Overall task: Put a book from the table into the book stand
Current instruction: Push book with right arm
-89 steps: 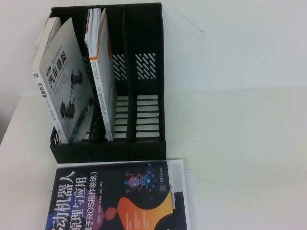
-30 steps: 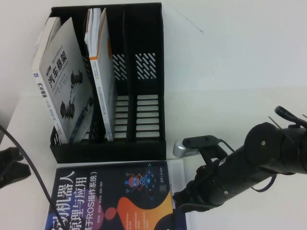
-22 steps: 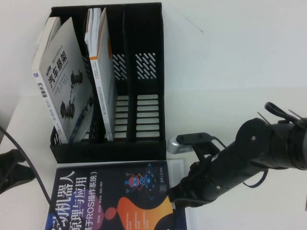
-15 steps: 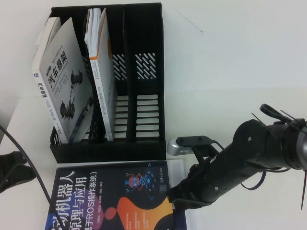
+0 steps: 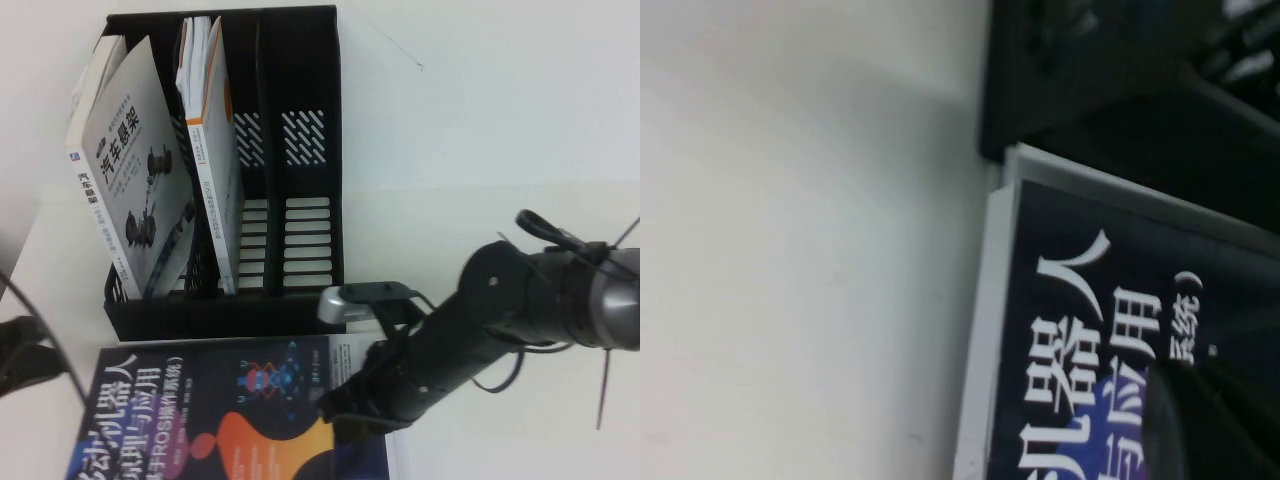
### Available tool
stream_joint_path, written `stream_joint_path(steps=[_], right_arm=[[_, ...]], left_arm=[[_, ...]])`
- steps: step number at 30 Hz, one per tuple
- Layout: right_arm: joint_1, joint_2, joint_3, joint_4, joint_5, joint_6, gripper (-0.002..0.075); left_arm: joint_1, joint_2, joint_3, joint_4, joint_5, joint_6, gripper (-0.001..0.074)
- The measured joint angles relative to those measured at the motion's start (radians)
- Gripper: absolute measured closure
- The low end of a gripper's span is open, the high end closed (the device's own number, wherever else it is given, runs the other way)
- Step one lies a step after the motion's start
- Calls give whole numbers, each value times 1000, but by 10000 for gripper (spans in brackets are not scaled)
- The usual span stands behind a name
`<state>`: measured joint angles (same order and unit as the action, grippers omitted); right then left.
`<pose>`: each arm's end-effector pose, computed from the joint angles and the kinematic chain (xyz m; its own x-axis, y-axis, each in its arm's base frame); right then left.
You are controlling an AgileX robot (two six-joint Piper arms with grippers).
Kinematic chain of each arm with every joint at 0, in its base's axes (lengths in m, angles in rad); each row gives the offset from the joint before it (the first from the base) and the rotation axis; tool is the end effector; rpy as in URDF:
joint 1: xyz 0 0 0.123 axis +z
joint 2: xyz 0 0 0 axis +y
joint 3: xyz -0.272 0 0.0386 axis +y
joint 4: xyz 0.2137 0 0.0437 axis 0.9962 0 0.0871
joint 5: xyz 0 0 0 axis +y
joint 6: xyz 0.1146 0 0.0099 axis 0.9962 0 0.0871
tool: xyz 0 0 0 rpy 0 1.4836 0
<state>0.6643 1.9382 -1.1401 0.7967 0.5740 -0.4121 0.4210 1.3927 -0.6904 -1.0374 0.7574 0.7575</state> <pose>0.2549 0.2564 0.1443 -0.8869 -0.3513 -0.3000 -0.4571 0.7611 0.4602 0.2342 0.0302 0.2118 -0.7821 -0.4655 -0.4144 -0.1706 0.7994 -0.5760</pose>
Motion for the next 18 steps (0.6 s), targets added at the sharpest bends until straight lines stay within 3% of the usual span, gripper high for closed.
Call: stream_joint_path(steps=[8,14,18], right_arm=[[36,5,-58,8,1,0,725],[40,5,-67,8,-8,-2,725],[40,5,-67,-13,-8,5,725]], left_arm=[[198,41,-102,-2,176,-24,738],[217,162,-186,14,345,20,738],[219,227,-203,28,360,38,736]])
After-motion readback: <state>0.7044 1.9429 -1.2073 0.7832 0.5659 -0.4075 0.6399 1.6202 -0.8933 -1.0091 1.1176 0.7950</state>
